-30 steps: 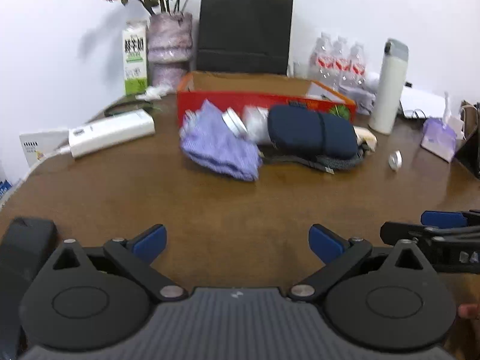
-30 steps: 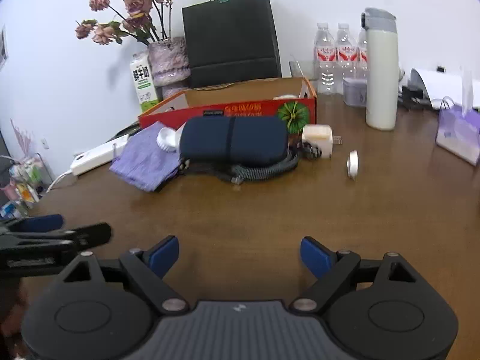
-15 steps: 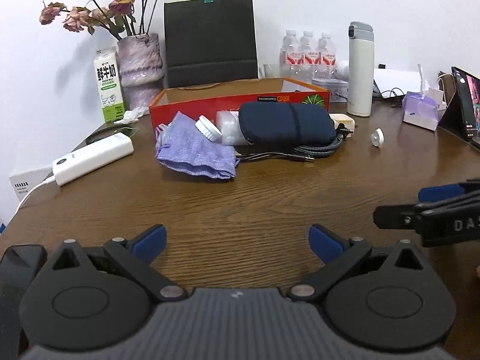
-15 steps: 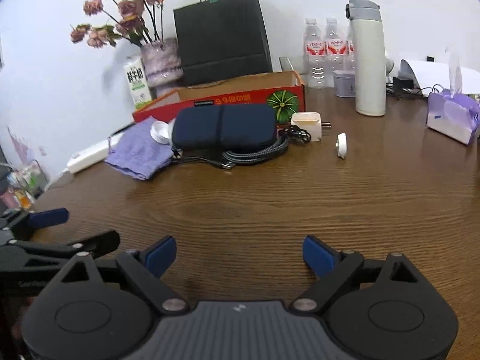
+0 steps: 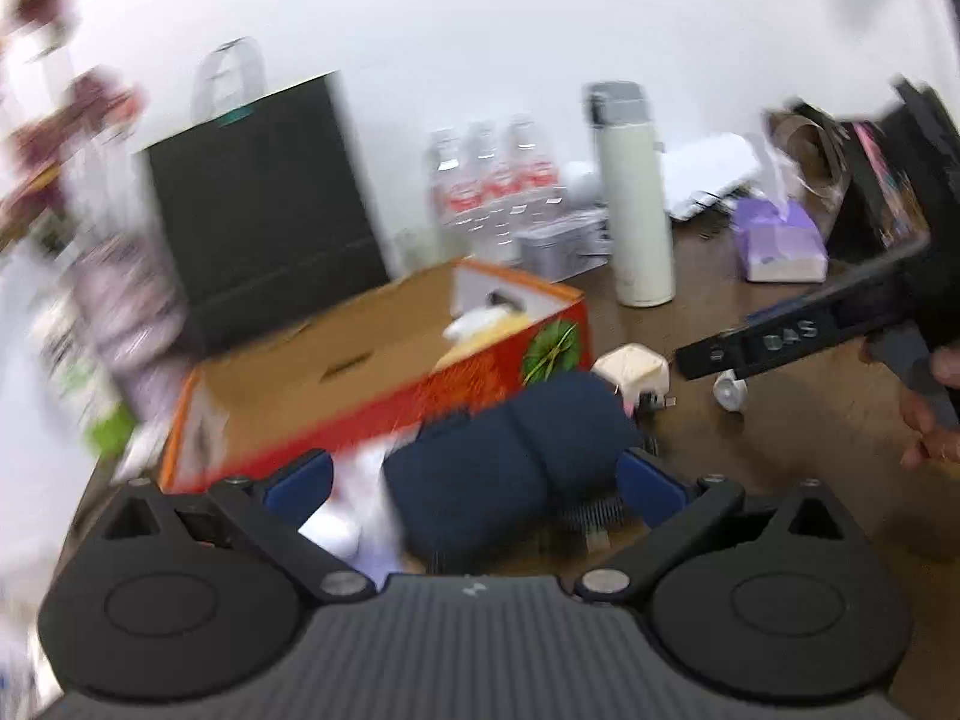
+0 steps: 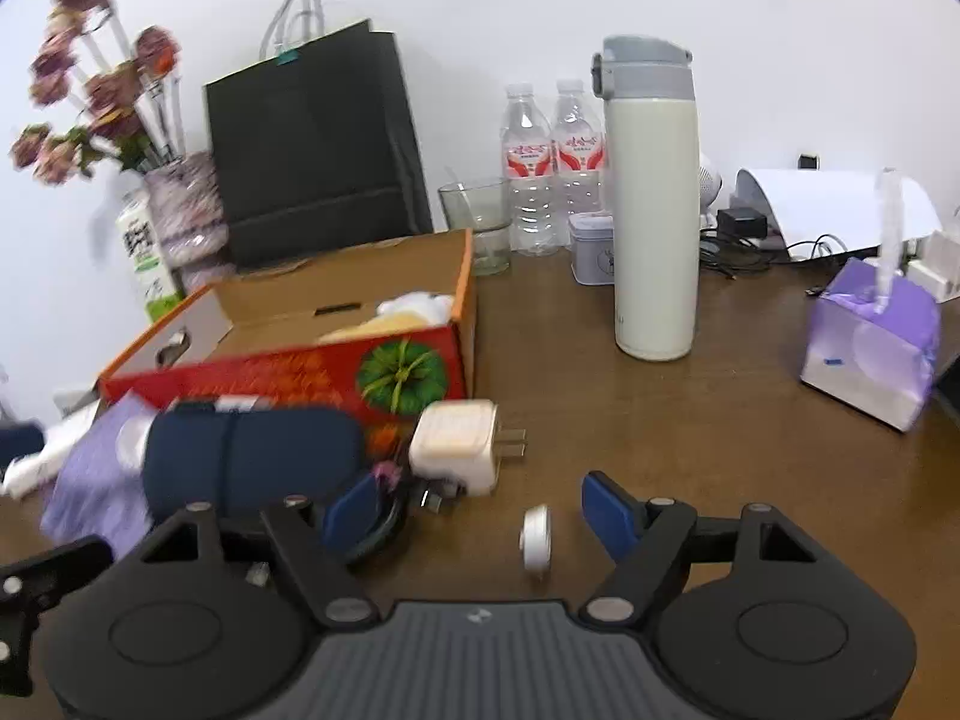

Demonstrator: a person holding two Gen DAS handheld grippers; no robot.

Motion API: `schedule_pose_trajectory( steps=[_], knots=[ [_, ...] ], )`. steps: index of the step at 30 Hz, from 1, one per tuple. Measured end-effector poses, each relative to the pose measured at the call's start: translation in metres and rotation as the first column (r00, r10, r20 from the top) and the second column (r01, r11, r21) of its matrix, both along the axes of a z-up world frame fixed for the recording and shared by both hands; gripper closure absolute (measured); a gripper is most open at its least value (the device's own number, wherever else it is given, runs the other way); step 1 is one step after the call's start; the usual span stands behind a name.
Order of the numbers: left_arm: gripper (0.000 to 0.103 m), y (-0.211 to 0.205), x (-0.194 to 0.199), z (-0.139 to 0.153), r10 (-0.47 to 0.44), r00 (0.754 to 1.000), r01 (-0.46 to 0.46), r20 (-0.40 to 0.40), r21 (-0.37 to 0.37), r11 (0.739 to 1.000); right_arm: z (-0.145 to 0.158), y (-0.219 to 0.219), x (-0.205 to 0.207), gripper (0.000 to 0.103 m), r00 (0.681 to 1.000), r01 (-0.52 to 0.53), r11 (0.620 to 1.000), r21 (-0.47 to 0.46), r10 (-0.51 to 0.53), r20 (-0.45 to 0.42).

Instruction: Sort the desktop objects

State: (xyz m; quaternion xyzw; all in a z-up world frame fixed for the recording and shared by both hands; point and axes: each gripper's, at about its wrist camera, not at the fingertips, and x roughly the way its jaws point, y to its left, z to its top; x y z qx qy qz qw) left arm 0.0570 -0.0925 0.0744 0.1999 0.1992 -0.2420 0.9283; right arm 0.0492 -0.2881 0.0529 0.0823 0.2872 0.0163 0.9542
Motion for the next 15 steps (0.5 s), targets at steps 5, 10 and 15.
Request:
schedule_pose_trajectory(
  steps=[5,10,15],
  knots=[
    [0.004,-0.042,0.046,-0.015,-0.207,0.977,0.211,-0.043,0.231,0.95,-0.01,-0.001,0.056,0.032,0.997,-0.022,0.999,0.04,0.025,-0.072],
    [0.012,-0.055,0.064,-0.038,-0.311,0.942,0.335,-0.125,0.338,0.879,-0.028,0.006,0.074,0.038,0.991,-0.049,0.997,0.065,0.056,-0.118],
    [0.016,-0.046,0.073,-0.047,-0.305,0.927,0.362,-0.219,0.312,0.878,-0.032,0.009,0.072,0.038,0.993,-0.059,0.997,0.059,0.065,-0.1]
  ],
)
